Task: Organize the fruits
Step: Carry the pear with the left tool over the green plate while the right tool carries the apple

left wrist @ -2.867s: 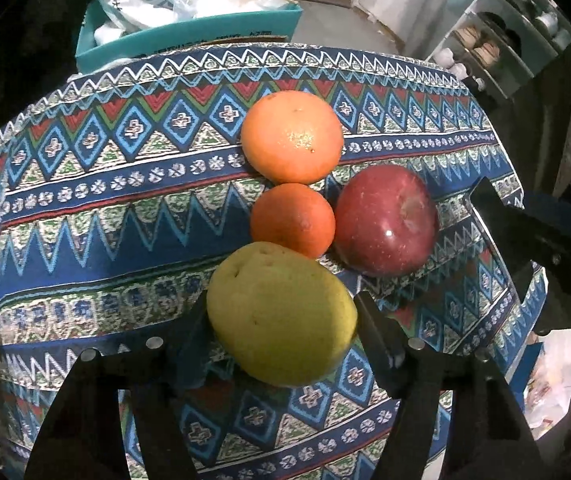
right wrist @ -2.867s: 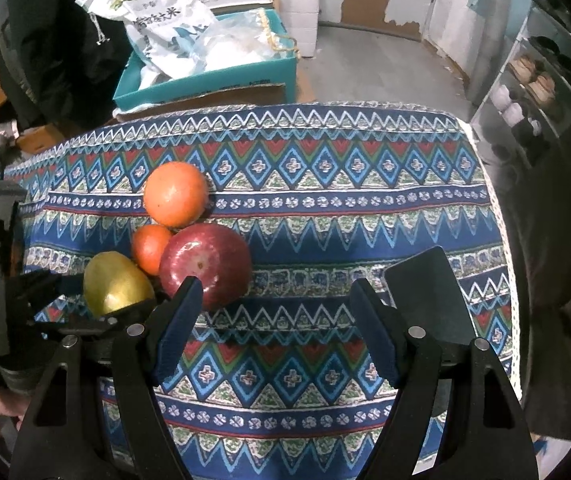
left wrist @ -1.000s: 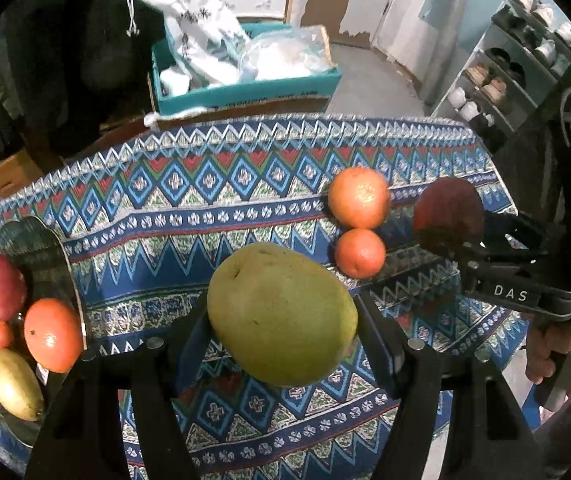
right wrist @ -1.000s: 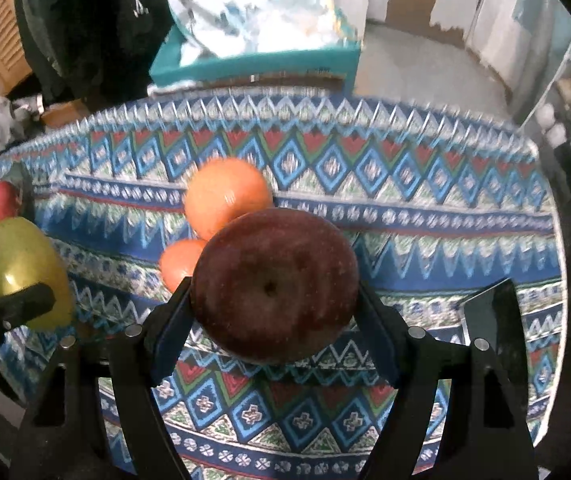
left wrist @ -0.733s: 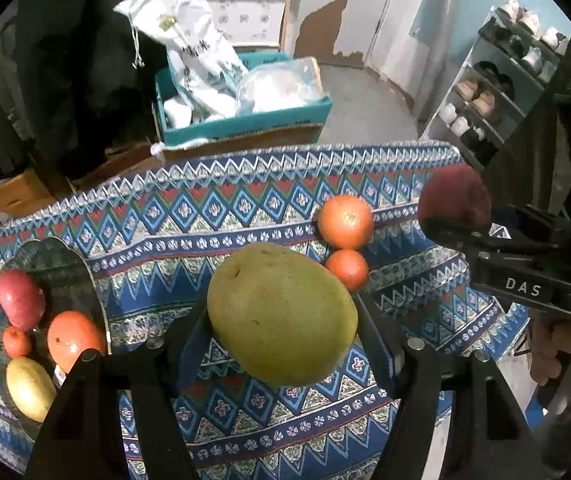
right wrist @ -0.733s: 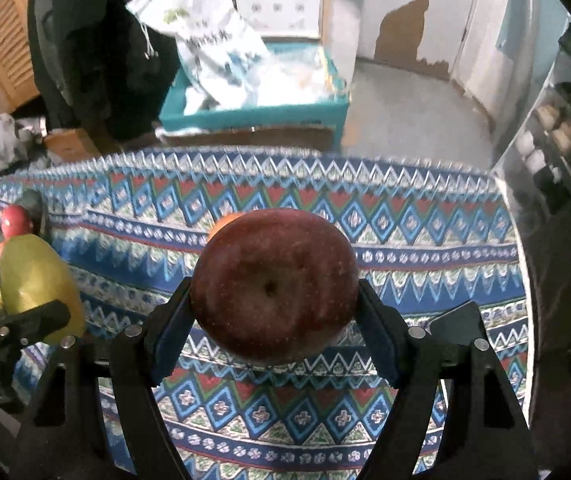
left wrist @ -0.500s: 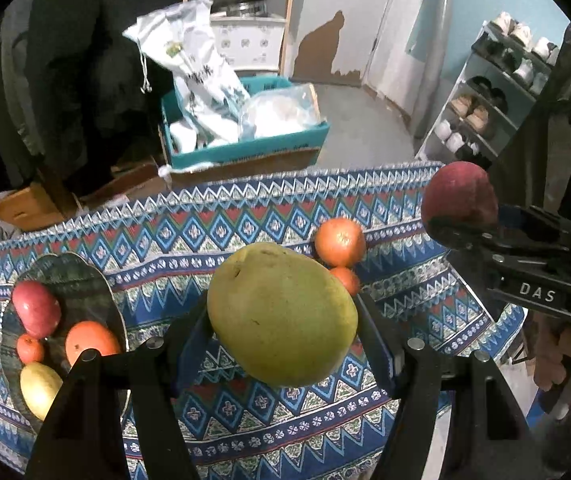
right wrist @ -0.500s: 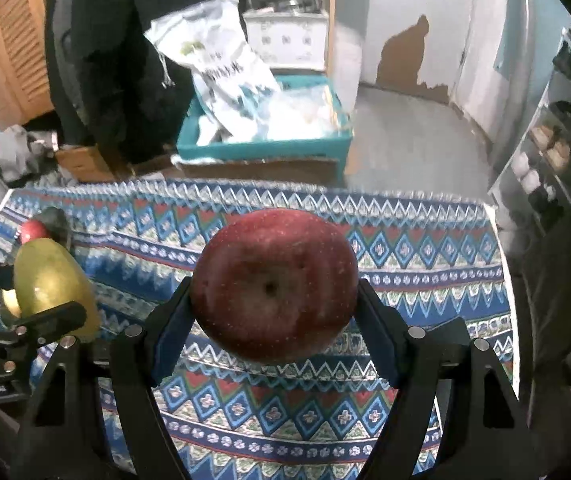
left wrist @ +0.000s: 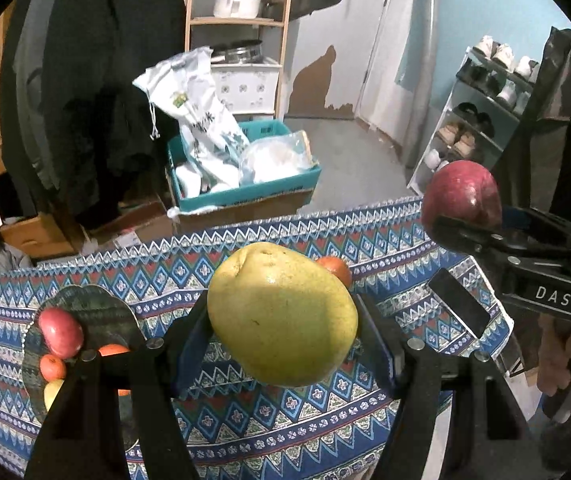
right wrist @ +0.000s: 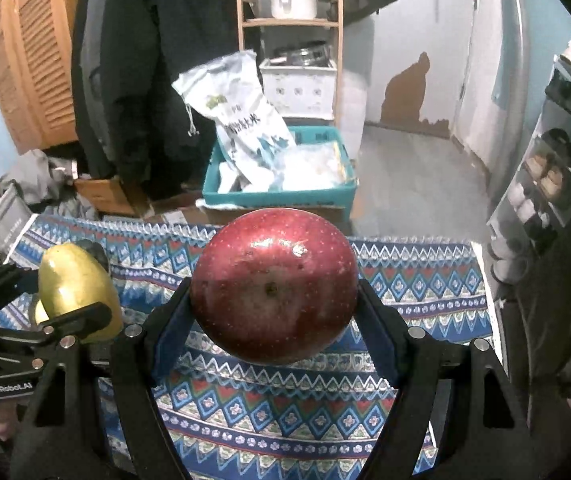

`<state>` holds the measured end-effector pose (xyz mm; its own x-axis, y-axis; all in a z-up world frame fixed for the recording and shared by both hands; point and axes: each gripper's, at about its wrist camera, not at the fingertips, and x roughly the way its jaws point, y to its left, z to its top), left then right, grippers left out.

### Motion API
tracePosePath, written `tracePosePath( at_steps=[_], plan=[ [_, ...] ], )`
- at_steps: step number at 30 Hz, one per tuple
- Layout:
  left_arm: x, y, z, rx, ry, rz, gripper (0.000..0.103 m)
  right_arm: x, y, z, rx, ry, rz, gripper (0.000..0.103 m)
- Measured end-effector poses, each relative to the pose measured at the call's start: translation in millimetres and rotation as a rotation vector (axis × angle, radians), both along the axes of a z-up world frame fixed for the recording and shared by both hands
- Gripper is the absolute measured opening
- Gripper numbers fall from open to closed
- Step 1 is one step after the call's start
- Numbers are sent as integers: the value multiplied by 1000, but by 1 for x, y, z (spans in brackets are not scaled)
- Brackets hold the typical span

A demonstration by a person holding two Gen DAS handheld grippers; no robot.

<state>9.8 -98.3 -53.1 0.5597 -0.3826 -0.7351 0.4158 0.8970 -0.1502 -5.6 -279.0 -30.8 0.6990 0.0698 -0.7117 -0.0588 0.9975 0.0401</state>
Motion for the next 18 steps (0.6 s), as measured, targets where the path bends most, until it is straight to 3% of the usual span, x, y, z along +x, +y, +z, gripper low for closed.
tracePosePath(
  at_steps=[7,18],
  plan=[
    [-12,9,25,-22,-66,-6,71,-5,6,18,17,-42,15,77],
    [-16,26,44,-58,-97,9,70,-10,23,44,31,-94,46,77]
  ],
)
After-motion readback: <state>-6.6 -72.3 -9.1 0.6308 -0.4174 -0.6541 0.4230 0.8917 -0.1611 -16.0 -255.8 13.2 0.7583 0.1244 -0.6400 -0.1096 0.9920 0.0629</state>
